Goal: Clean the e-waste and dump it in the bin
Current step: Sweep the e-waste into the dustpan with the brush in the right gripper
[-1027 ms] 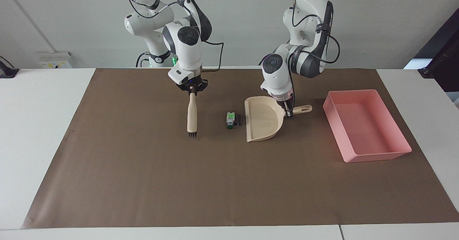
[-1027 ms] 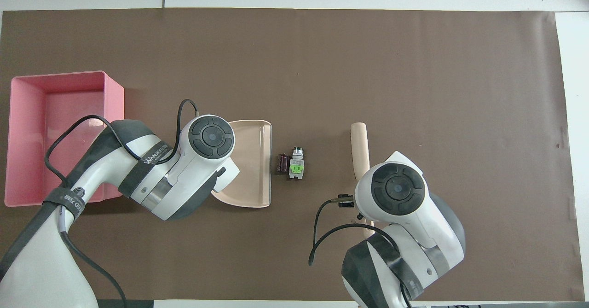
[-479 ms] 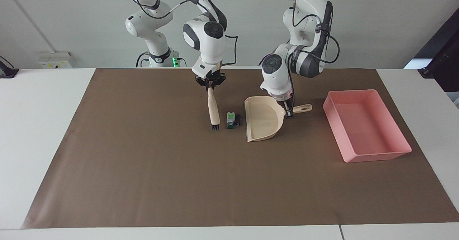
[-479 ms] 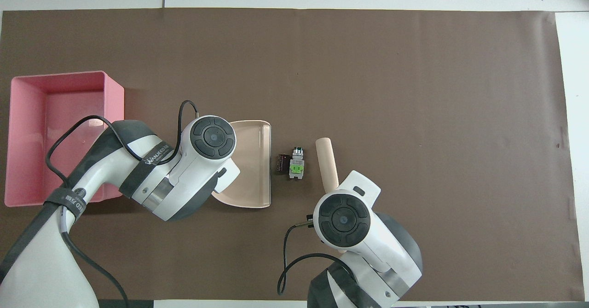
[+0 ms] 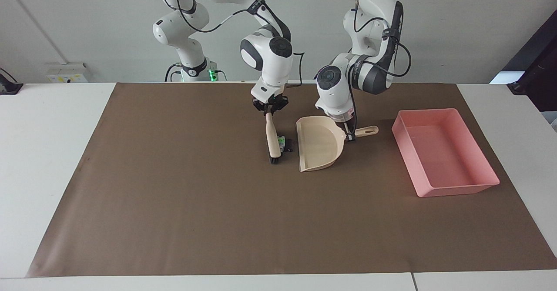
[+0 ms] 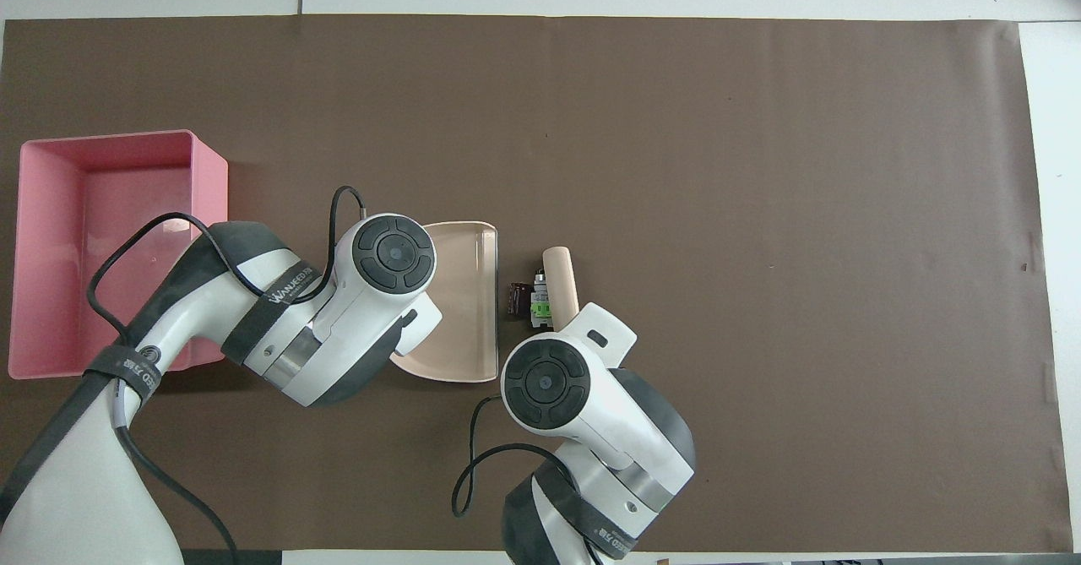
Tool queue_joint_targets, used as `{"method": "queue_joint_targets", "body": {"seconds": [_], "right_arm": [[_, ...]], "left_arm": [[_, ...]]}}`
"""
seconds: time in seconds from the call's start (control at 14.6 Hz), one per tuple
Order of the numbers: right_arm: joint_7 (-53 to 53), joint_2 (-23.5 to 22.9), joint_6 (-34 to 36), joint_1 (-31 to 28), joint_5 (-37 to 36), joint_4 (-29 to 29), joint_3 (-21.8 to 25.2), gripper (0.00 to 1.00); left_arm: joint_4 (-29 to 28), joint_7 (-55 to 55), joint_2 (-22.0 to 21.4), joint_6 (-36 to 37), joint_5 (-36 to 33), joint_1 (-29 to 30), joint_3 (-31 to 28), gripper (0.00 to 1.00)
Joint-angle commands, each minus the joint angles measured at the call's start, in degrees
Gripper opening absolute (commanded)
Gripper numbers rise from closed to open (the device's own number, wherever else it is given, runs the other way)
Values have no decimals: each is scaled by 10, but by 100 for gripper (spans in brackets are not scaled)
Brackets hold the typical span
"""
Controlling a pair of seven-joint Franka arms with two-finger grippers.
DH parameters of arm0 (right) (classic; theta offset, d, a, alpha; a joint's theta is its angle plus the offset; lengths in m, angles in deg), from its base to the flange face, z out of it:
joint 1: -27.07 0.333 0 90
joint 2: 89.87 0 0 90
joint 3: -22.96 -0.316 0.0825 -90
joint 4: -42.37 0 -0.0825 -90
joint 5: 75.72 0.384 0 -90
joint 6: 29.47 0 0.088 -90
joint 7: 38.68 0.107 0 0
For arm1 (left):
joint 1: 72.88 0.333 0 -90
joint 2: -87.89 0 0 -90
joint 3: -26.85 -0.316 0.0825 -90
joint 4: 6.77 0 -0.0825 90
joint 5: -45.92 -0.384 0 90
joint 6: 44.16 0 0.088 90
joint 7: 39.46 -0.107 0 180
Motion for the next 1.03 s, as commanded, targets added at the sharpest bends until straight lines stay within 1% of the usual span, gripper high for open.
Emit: {"method": "queue_joint_targets", "body": {"seconds": [0.0,0.14,0.27,0.41,0.55,0.75,0.96], "right_arm": [[11,-36,-15,15,10,36,-6,0],[4,-42,-39,20,66,52,-10,0],[-5,-56,-48,22,108,81,-11,0],[-6,-59,-73,25,145,92,-22,0],[-6,-62,-78,25,146,95,-22,0],[-6,-63,-78,25,146,100,-22,0],[-6,-55,-65,25,145,99,-22,0]], "left_arm": [[-7,7,-3,5,-11,-10,-4,0],[-13,7,-5,3,-11,-10,-4,0],[-20,7,-7,-7,-9,-7,-2,0],[-21,6,-7,-20,-7,-2,-2,0],[-30,6,-10,-33,-5,3,-2,0],[-57,4,-19,-88,-3,20,-1,0],[-65,0,-20,-120,12,33,-1,0]]}}
